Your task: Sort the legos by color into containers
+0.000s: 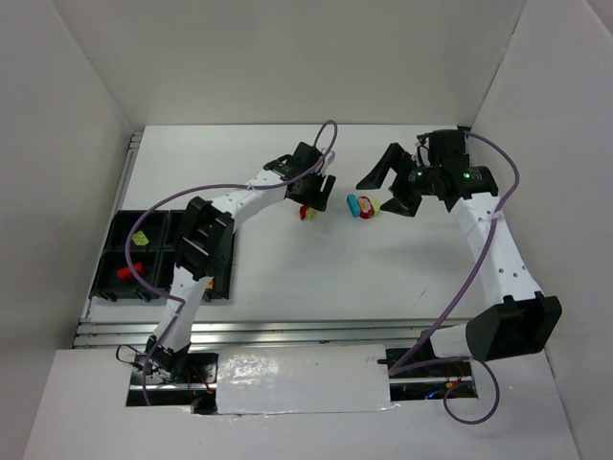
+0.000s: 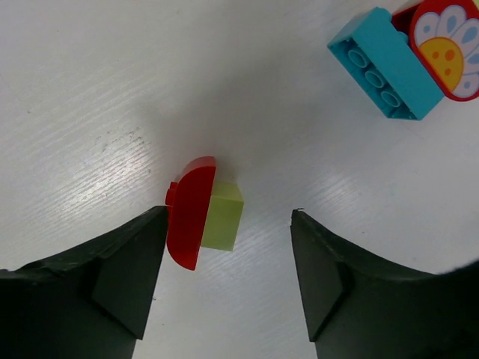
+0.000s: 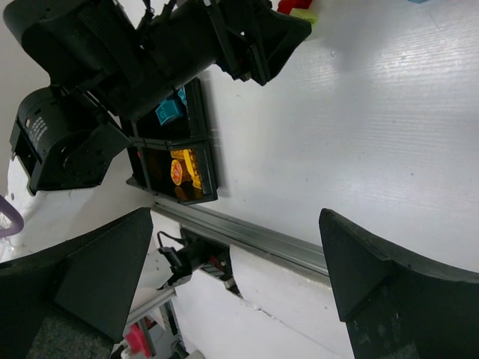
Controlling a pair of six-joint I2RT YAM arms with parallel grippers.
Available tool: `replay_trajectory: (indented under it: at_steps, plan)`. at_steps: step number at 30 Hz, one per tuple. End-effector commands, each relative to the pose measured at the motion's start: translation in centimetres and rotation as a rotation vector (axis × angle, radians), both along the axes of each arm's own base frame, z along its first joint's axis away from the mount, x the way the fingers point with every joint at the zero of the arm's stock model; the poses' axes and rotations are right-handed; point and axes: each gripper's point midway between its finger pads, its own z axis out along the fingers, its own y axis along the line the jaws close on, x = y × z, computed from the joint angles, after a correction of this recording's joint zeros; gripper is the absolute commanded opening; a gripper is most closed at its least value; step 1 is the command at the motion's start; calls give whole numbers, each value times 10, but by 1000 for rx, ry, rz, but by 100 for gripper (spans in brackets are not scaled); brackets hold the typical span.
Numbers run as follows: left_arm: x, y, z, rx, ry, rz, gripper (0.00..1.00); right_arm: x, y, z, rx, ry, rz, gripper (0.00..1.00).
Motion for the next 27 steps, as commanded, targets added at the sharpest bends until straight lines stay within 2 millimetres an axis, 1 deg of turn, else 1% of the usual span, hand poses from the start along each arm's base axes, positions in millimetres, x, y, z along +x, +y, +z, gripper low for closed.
replay_trajectory:
  at_steps: [1,2,4,9,10,11,14,15,16,17,19,21,22,23,24,25,26,27]
  plan:
    - [6,11,-17,76,-24,45,77,-2,1,14,11,-67,20,100]
    - [6,13,-18,84,-24,49,75,-2,2,15,16,-70,25,100]
    - [5,16,-23,102,-15,56,67,1,4,13,24,-62,32,100]
    - [-7,20,-37,123,30,42,67,6,9,12,43,-48,55,100]
    - [-8,21,-37,123,28,41,67,7,8,14,43,-53,54,100]
    - [-12,24,-42,131,39,42,66,9,9,12,43,-46,53,100]
    - [-18,26,-46,136,54,29,42,11,10,14,47,-50,58,100]
    - [-20,27,-47,138,58,27,26,12,10,14,47,-50,58,100]
    - [-20,27,-44,132,55,26,19,13,10,14,46,-53,57,100]
    - [-21,27,-42,130,53,22,14,14,9,14,44,-56,55,100]
    - [-20,26,-33,118,36,23,0,16,9,13,44,-57,53,100]
    - [-21,23,-23,93,28,6,0,18,10,11,48,-52,56,100]
    - [-21,21,-11,75,7,-2,0,19,11,11,54,-52,58,100]
    - [-22,19,-5,60,-5,-11,0,21,11,12,57,-55,58,100]
    - [-23,15,11,24,-24,-28,0,22,12,11,60,-50,57,100]
    - [-26,15,14,13,-27,-40,0,26,11,11,60,-47,52,100]
    - [-27,14,21,-8,-38,-52,0,27,9,11,62,-44,45,100]
    - [-29,8,41,-66,-56,-94,0,29,7,14,63,-49,38,100]
